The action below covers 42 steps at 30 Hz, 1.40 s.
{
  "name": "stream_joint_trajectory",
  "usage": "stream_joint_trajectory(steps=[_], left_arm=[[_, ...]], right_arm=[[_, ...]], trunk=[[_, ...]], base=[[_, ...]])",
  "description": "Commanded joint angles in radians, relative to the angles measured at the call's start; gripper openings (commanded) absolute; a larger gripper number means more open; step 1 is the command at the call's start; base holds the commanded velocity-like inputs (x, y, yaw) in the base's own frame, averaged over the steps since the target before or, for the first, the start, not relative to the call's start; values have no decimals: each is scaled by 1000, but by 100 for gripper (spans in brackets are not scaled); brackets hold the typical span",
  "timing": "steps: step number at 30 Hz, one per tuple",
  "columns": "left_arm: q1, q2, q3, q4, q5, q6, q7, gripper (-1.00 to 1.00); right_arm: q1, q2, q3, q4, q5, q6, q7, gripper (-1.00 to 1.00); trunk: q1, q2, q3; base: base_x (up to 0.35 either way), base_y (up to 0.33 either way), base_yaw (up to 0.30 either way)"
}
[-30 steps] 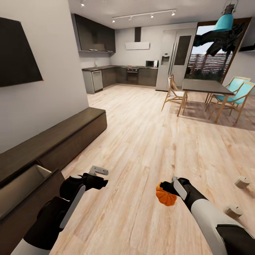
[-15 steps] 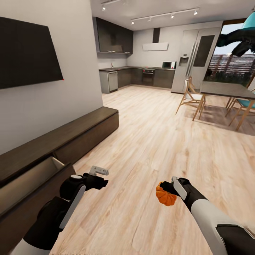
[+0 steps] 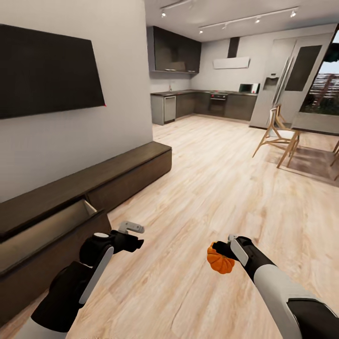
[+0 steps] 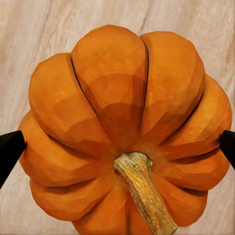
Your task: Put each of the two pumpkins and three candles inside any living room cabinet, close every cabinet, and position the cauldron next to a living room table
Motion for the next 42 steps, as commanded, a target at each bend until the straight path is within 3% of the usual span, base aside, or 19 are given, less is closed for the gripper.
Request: stream_joint_trajectory(steps=[1, 11, 42], left_arm=[[-1, 1, -2, -1, 5, 4, 4, 100], [-1, 1, 1, -7, 6, 4, 1, 100], [-1, -2, 5, 8, 7, 4, 3, 100]], right_arm=[[0, 0, 0, -2, -12, 4, -5, -100], [0, 0, 0, -2, -12, 4, -5, -100], [0, 1, 0, -2, -11, 5, -5, -100]], trunk=[[0, 0, 0], [0, 0, 4], [-119, 217, 115]], base=[[0, -223, 277], [0, -98, 277], [0, -1, 269]])
